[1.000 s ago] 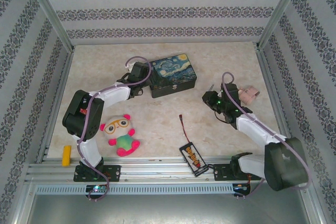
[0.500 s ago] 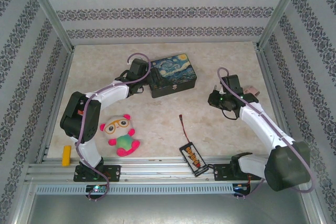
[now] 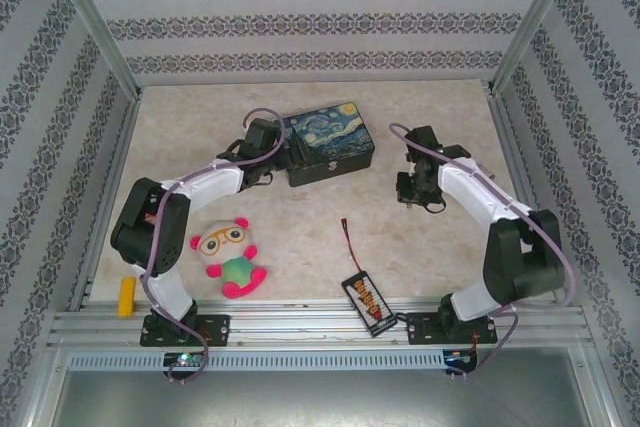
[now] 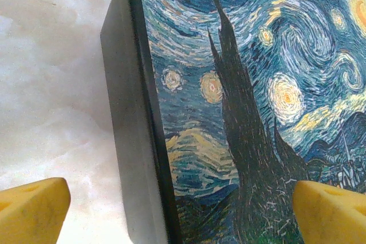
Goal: Unlock the padlock with the key
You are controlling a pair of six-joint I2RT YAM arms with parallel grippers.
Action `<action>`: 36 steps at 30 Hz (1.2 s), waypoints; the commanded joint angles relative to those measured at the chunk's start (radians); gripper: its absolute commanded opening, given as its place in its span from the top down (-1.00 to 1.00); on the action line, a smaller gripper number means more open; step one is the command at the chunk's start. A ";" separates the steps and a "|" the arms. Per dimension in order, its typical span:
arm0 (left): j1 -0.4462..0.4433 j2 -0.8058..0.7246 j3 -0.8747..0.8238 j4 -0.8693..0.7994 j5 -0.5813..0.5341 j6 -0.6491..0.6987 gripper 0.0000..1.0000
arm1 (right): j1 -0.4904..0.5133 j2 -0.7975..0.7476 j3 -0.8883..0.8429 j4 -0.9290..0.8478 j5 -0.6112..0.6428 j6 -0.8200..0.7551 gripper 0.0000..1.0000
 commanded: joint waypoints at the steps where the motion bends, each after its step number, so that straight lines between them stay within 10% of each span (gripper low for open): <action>1: 0.004 -0.042 -0.019 0.026 -0.023 -0.016 -0.99 | -0.005 0.056 0.061 -0.044 0.044 -0.042 1.00; 24: 0.007 -0.071 -0.061 0.011 -0.067 -0.018 -0.99 | 0.098 0.407 0.255 -0.090 0.206 -0.083 0.99; 36: 0.008 -0.072 -0.073 0.016 -0.066 -0.027 -0.98 | 0.136 0.411 0.233 -0.094 0.156 -0.056 0.19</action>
